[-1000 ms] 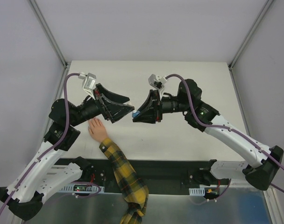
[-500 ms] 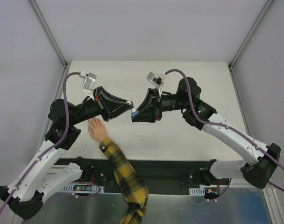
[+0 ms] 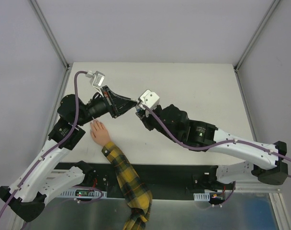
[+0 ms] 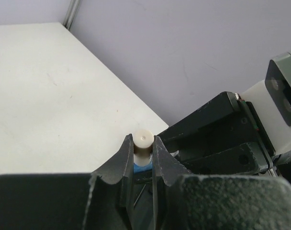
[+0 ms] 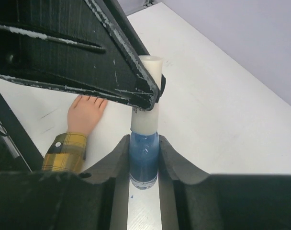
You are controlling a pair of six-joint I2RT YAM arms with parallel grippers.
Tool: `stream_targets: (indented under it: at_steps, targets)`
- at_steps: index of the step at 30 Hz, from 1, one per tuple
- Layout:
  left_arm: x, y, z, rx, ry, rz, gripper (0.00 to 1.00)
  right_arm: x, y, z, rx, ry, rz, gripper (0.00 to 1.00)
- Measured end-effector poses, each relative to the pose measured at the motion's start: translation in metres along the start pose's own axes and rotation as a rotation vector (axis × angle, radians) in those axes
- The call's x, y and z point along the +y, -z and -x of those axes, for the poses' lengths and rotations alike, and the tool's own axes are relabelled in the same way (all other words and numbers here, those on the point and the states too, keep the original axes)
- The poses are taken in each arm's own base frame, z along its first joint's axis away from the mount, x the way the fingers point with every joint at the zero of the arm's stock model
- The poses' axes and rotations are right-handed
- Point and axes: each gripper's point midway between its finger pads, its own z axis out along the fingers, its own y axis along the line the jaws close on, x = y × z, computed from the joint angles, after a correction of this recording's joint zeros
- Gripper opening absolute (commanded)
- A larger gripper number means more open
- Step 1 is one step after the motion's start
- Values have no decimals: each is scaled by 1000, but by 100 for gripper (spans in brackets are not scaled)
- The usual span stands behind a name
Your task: Paint the nails
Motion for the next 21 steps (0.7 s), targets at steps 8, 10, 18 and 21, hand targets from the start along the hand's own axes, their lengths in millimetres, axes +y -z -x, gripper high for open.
stream_targets:
  at_steps: [8,10,18,21]
  targets:
    - [4,2,-7,26,19,23,84,1,3,-4,-31,4,156,0]
    - [4,4,-7,25,13,23,86,-1,3,-1,-44,-43,241,1]
    - [-9,14,-1,-1,-15,-7,84,6,16,9,-44,-310,651,0]
    - [-16,13,1,-7,-25,-44,83,32,28,15,-22,-387,870,0]
